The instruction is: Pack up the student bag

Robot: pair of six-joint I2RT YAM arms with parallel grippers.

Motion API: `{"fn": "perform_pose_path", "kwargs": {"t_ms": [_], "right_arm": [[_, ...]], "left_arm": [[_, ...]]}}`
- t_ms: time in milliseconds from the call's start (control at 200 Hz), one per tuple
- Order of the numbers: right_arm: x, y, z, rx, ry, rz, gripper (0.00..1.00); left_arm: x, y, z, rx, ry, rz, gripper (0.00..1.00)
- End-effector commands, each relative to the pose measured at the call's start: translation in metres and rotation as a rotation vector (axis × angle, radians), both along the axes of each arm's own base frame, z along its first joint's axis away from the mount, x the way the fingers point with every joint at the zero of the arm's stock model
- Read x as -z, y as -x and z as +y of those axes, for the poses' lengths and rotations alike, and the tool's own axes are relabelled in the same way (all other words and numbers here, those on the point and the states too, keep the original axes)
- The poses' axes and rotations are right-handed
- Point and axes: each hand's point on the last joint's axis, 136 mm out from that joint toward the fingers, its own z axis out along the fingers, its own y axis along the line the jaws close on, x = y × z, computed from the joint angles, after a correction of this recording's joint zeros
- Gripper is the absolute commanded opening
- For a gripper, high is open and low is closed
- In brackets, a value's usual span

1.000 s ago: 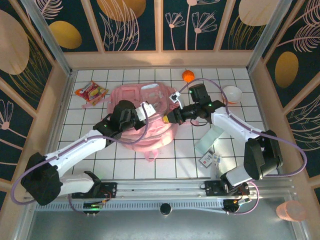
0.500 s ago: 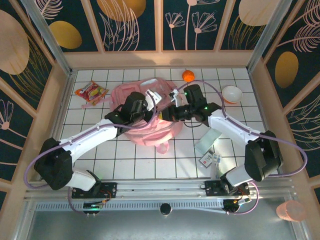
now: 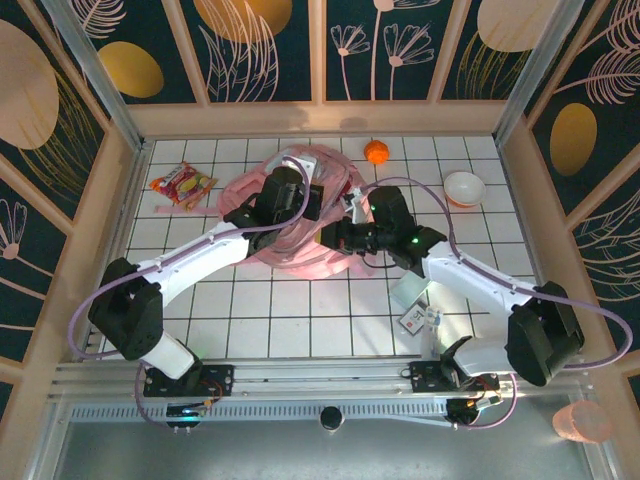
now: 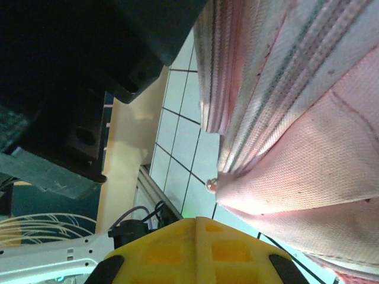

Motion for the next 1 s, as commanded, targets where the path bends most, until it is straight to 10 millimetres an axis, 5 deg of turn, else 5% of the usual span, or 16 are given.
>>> {"fn": "perform_pose_path", "kwargs": {"t_ms": [0,150,325,581,991], "right_arm": [[-0.01,-0.014,-0.028,0.11,0.048,-0.056,0.21],[-0.031,-0.038,-0.073,0.237,0.059,-0.116,0.41],[-0.054,-0.065,-0.101,0.298,0.052,-0.184,0.47],[-0.049,-0.074,-0.069,0.202,-0.011,-0.067,0.48],[0.012,-0.057,-0.048,0.058,0.3,-0.18,0.51]], "left_arm": [[-0.065,-0.006,-0.001,-0.013,0.163,-0.174,0.0],[-0.066,0.011,0.004,0.051,0.133,-0.242,0.0],[-0.069,0.025,0.002,0.118,0.151,-0.291,0.0],[-0.075,0.023,0.004,0.098,0.162,-0.305,0.0],[-0.09,0.023,-0.003,0.124,0.21,-0.312,0.0]]}}
